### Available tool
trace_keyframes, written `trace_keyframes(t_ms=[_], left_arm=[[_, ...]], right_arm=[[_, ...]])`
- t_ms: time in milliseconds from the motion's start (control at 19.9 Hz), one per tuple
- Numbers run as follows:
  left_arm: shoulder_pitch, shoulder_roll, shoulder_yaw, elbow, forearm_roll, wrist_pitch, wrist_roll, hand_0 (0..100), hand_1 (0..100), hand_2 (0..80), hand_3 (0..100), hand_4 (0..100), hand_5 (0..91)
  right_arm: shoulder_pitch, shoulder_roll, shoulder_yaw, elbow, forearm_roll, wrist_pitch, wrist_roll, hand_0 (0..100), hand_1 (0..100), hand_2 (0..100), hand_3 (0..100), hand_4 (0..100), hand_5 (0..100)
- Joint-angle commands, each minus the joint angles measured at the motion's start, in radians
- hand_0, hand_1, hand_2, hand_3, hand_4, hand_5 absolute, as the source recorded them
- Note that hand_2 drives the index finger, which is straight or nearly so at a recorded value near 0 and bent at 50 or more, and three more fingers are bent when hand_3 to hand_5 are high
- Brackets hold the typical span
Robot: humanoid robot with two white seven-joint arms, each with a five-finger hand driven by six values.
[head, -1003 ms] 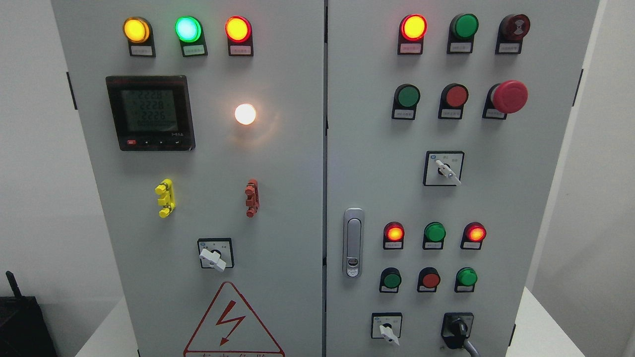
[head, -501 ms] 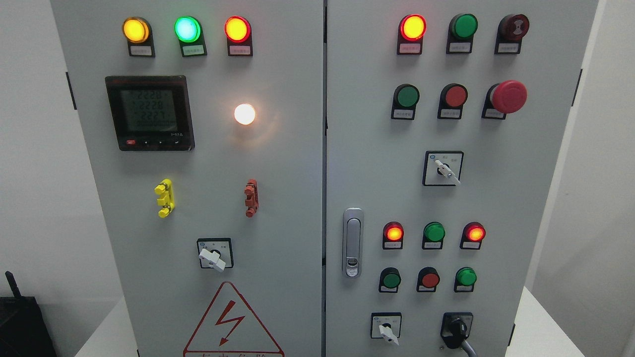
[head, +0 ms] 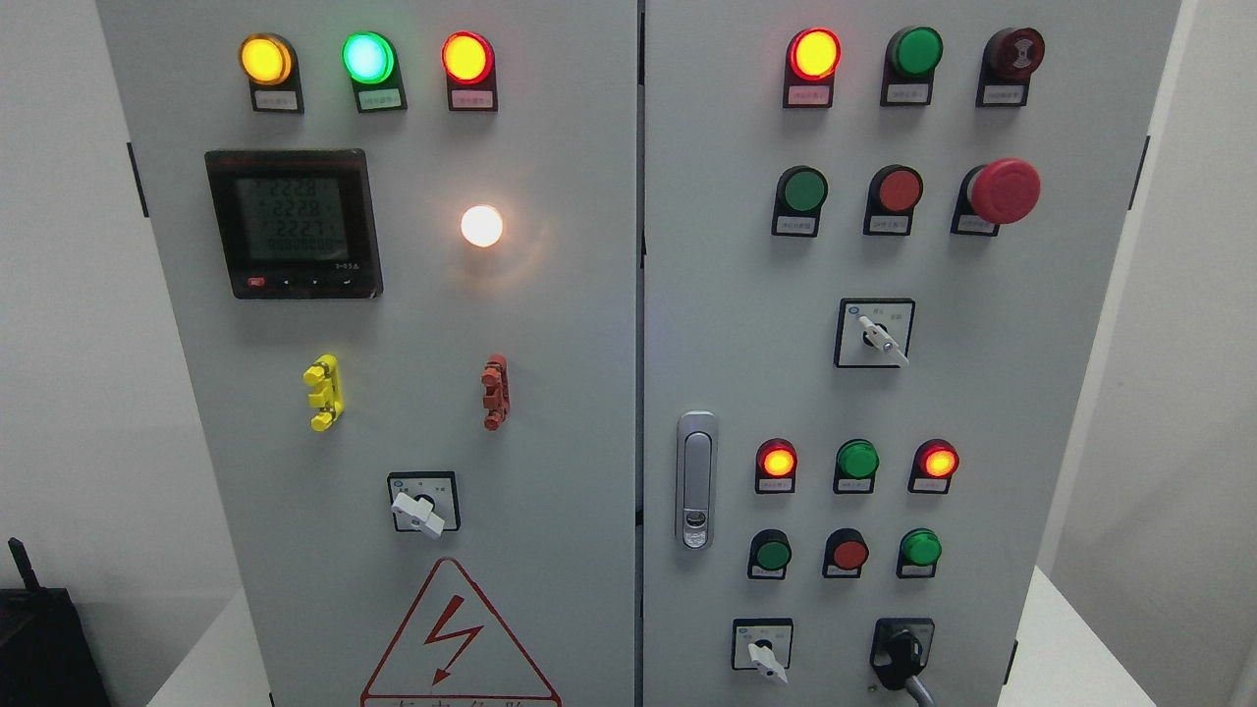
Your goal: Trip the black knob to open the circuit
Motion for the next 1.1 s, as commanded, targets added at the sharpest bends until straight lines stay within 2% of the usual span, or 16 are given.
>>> trace_keyframes(t_ms=[0, 1053], left_arm=[[0.0, 0.0, 0.0, -0.026, 0.0, -0.001, 0.0, 12, 39, 0.0, 0, 0, 0.0], [0.0, 0.0, 0.0, -0.025, 0.0, -0.001, 0.0, 12, 39, 0.0, 0, 0, 0.0]], right_arm=[[0.0, 0.0, 0.009, -0.003, 0.0, 0.0, 0.014, 0, 0, 8, 100, 100, 100], [-0.003, 0.0, 0.01, -0.005, 0.0, 0.0, 0.014, 0, 0, 8, 100, 100, 100]])
